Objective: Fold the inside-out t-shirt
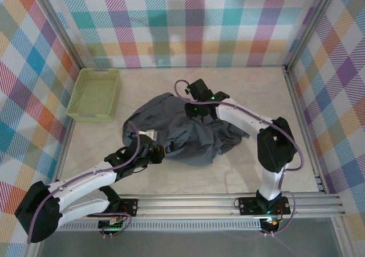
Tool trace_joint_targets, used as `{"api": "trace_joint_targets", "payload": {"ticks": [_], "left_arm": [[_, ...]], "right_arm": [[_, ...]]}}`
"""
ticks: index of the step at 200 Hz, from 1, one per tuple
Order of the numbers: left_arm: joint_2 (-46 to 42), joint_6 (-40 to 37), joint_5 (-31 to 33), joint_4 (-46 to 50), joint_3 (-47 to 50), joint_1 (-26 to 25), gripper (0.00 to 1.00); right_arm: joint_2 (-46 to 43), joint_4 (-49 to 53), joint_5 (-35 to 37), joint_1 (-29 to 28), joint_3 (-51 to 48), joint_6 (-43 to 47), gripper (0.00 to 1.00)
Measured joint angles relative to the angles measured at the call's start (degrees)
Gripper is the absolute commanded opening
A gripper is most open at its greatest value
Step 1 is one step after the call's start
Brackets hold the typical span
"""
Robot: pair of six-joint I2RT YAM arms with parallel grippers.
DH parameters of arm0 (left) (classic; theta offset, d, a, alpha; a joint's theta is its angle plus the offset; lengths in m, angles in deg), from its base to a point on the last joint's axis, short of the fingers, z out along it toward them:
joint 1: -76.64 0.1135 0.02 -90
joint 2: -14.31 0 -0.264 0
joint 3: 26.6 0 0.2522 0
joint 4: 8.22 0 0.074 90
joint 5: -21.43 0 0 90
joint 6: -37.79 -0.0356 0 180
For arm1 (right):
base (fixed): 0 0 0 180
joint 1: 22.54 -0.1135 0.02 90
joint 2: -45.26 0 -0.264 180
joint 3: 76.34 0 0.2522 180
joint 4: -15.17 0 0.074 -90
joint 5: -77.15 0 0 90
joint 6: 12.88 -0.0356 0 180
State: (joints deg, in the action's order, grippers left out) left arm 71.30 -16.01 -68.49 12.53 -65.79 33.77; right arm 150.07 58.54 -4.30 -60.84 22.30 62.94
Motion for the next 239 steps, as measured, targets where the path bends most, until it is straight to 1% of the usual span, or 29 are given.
{"api": "trace_joint_targets", "payload": {"ticks": [12, 21, 40, 63, 85, 104, 123, 148, 170, 192, 203, 220, 239], "left_arm": [[1.4, 0.0, 0.1, 0.4, 0.0, 0.0, 0.03], [2.3, 0.0, 0.5, 0.4, 0.0, 0.0, 0.04], [3.2, 0.2, 1.0, 0.4, 0.0, 0.5, 0.05], [3.7, 0.2, 1.0, 0.1, 0.0, 1.4, 0.05], [4.1, 0.2, 1.0, -0.1, 0.0, 1.8, 0.06], [4.1, 0.2, 0.9, -0.1, 0.0, 1.8, 0.06], [4.1, 0.2, 0.8, -0.2, 0.0, 1.8, 0.07], [4.3, 0.2, 0.5, -0.8, 0.0, 1.8, 0.08], [4.7, 0.2, 0.0, -1.7, 0.1, 1.8, 0.09], [5.1, 0.3, -0.8, -3.0, 0.6, 1.8, 0.09], [5.4, 0.4, -1.1, -3.2, 0.8, 1.8, 0.09], [5.8, 0.4, -1.4, -3.6, 1.1, 1.8, 0.09], [5.9, 0.4, -1.6, -4.0, 1.3, 1.8, 0.10]], "right_arm": [[-0.4, 0.7, 1.4, -0.5, 0.0, 0.5, 0.59], [-1.5, 0.7, 2.0, -0.9, -0.5, 0.1, 0.61], [-7.4, 0.3, 1.8, -3.4, -5.0, -1.1, 0.61], [-15.9, -0.5, -0.9, -8.9, -12.7, -5.1, 0.60], [-18.1, -2.1, -3.3, -14.2, -17.9, -9.7, 0.58], [-15.7, -3.5, -5.1, -17.3, -21.0, -14.0, 0.55], [-11.7, -4.5, -5.0, -17.8, -21.3, -17.0, 0.52], [-6.6, -5.3, -3.9, -16.7, -20.4, -19.5, 0.50], [-2.4, -5.6, -3.0, -14.6, -17.2, -20.8, 0.51], [1.2, -6.4, -2.5, -13.1, -13.5, -21.0, 0.55], [2.9, -6.7, -2.4, -12.6, -11.5, -21.0, 0.55], [5.5, -6.5, -1.9, -12.5, -8.6, -21.0, 0.51], [7.8, -6.1, -1.0, -12.7, -6.5, -20.9, 0.41]]}}
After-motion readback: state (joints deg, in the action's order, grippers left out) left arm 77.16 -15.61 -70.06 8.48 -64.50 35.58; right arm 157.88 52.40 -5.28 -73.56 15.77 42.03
